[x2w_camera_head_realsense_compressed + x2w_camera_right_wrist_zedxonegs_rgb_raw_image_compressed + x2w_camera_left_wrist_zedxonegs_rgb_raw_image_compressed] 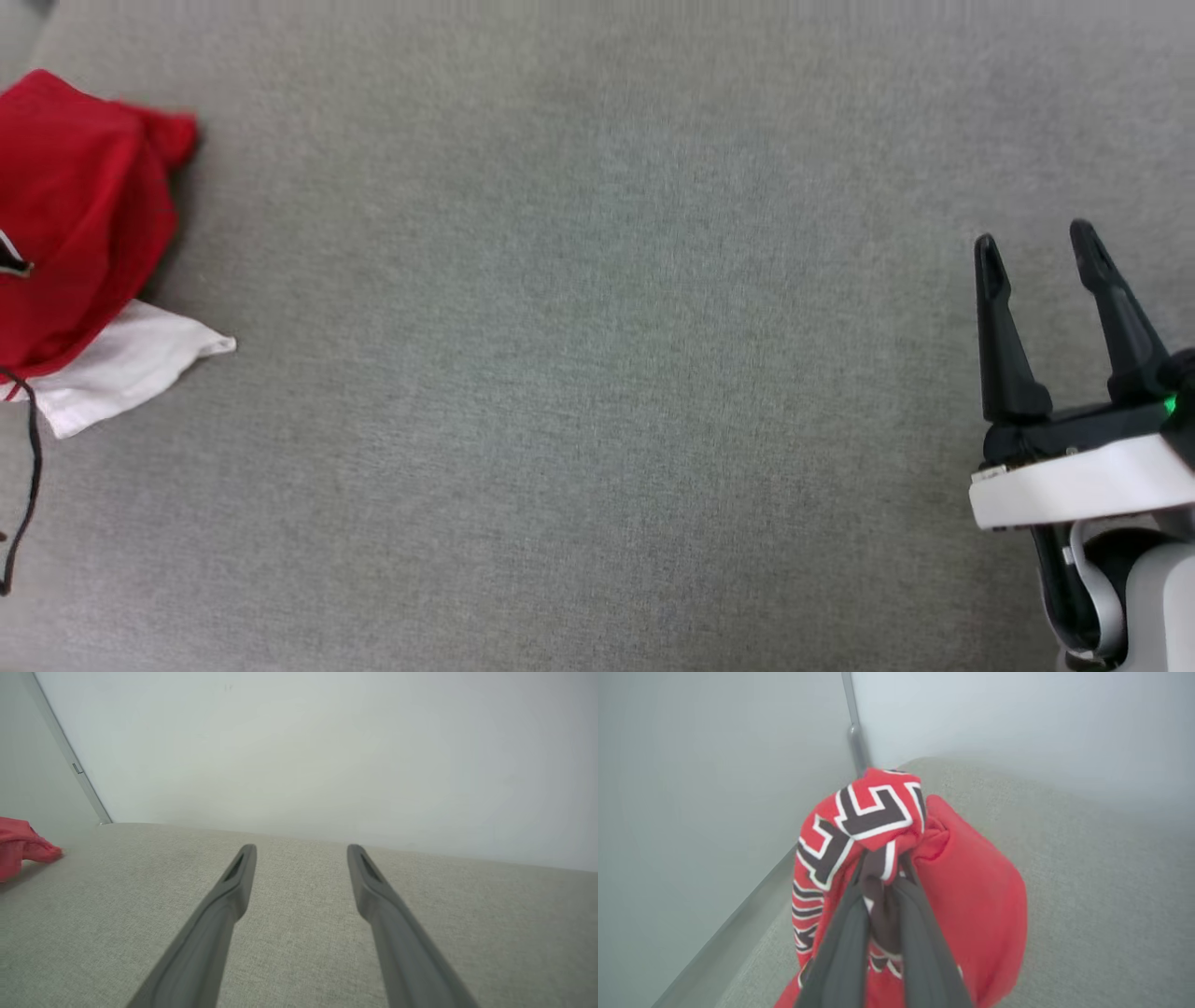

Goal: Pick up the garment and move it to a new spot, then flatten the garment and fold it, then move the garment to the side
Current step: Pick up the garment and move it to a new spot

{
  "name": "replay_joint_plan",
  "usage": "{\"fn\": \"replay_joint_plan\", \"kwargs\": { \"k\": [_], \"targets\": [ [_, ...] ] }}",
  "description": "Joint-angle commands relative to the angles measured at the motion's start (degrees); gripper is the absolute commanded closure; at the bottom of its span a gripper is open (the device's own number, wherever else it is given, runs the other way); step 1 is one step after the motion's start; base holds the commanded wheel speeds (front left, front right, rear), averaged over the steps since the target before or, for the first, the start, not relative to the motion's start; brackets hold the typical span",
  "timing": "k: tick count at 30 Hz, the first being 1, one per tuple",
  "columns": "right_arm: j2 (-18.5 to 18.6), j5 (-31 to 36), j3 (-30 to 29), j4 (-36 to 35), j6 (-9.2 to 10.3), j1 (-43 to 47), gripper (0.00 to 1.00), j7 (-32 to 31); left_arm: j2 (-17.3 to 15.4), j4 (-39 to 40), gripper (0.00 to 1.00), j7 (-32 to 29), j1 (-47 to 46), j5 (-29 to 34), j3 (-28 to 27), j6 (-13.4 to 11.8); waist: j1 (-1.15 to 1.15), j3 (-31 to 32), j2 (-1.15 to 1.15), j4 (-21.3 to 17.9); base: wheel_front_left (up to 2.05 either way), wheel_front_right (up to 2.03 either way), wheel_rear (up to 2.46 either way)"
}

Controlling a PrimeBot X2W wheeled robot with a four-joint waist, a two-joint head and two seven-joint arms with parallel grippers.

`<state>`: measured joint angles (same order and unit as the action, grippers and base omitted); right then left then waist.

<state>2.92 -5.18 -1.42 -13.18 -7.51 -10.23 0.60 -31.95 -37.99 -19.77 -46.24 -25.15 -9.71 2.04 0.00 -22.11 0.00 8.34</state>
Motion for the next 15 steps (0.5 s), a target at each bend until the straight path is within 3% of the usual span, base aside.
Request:
{"fn": "replay_joint_plan", "kwargs": {
  "k": [1,9,15],
  "targets": [
    [-0.06,-0.47,-0.13,0.09,0.04,0.78,0.0,0.2,-0.57,-0.02,1.0,1.09,-0.96,0.69,0.26,0.34,0.0,3.65,0.0,0.04,0.0,0.0,0.0],
    [-0.06,-2.08,-1.35,-0.05,0.04,4.31,0.0,-0.13,-0.53,-0.82,1.0,13.66,-7.43,3.73,4.13,3.03,0.0,10.78,0.0,-1.63,0.0,0.0,0.0],
    [-0.05,-3.15,-1.5,-0.53,0.04,6.35,0.0,-0.45,0.72,1.0,1.0,18.59,-10.31,4.77,6.66,3.8,0.0,13.94,0.0,-5.03,0.0,0.0,0.0]
  ]
}}
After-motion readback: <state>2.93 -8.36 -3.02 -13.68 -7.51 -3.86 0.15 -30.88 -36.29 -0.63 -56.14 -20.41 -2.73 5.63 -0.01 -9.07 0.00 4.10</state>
